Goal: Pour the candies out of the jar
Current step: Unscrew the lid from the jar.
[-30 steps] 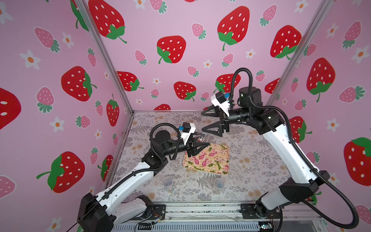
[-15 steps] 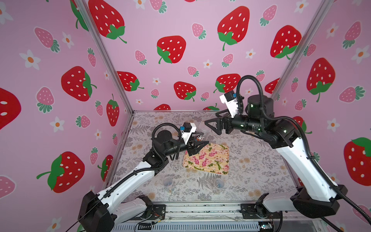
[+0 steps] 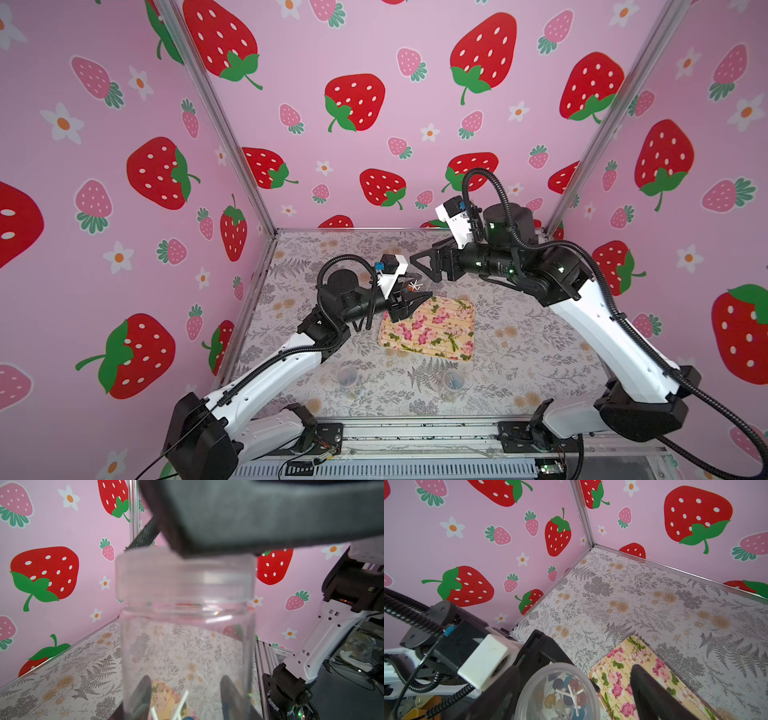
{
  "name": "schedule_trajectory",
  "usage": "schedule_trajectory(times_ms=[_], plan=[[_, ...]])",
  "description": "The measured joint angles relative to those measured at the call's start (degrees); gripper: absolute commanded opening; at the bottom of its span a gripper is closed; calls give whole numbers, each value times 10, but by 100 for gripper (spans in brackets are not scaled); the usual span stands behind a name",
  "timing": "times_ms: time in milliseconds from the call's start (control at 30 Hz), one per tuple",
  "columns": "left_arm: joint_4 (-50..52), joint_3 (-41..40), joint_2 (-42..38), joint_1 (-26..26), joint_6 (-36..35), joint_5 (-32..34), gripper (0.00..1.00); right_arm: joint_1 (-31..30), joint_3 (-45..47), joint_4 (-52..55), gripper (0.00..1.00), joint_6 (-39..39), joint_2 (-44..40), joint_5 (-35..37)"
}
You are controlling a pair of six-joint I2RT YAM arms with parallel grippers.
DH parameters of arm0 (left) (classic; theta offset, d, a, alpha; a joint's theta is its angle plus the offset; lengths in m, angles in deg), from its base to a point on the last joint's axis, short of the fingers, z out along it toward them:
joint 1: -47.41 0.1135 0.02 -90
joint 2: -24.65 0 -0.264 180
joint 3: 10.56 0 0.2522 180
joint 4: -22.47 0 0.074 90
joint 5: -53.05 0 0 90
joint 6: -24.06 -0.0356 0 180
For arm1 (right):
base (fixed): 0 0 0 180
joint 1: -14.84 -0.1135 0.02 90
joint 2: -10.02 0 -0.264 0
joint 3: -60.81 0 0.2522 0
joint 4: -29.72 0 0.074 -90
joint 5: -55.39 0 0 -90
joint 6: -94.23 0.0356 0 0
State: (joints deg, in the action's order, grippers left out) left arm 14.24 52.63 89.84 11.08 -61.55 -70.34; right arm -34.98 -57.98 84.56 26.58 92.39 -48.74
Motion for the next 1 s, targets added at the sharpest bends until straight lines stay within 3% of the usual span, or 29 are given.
schedule_trajectory(times_ms=[167, 500, 767, 1000], plan=[[1, 0, 2, 0, 0, 2, 46, -3, 1, -4, 65, 1, 2, -5], [1, 0, 2, 0, -1, 4, 46, -4, 10, -12, 66, -1, 2, -16], [4, 0, 2, 0, 1, 4, 46, -4, 15, -14, 49, -13, 2, -26], [4, 0, 0, 1, 4, -6, 46, 11, 15, -17, 43, -64, 2, -73]])
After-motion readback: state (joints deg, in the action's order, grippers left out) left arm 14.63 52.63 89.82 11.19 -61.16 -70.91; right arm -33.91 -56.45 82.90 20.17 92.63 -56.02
